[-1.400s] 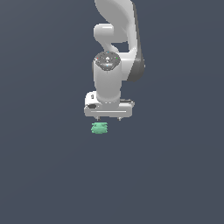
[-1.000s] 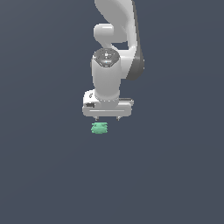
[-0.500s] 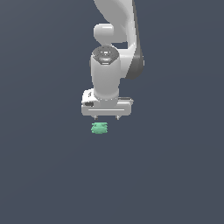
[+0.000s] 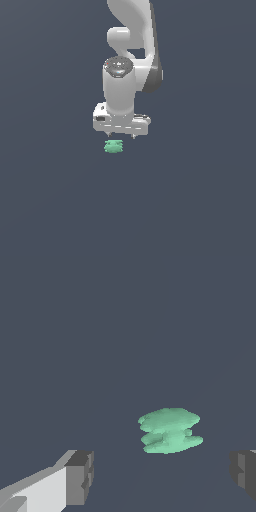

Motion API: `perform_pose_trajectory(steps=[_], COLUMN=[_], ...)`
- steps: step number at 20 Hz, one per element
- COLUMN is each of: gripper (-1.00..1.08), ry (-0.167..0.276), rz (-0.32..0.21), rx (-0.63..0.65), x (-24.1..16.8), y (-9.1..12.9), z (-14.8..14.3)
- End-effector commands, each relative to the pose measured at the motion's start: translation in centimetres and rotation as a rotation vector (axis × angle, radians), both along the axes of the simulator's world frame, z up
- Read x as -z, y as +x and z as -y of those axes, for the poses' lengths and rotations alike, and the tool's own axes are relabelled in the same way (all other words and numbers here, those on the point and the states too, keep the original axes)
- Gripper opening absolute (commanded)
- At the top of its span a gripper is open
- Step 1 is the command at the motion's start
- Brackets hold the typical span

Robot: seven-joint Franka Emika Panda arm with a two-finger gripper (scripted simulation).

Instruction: Pick up the object and move it to a goal position.

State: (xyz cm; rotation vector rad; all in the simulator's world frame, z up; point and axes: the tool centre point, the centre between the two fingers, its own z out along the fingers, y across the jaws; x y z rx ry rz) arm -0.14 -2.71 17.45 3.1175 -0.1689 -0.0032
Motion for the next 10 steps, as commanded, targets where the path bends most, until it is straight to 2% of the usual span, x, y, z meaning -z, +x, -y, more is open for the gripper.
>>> perform_pose_trajectory(steps=[1,10], gripper=[1.0,1.0], ry=[0.003,0.013], rz=[0.0,0.001], rx=[0.057,0.323], x=[0.4,2.2], y=[-0.1,-0.7], z=[0.1,0.8])
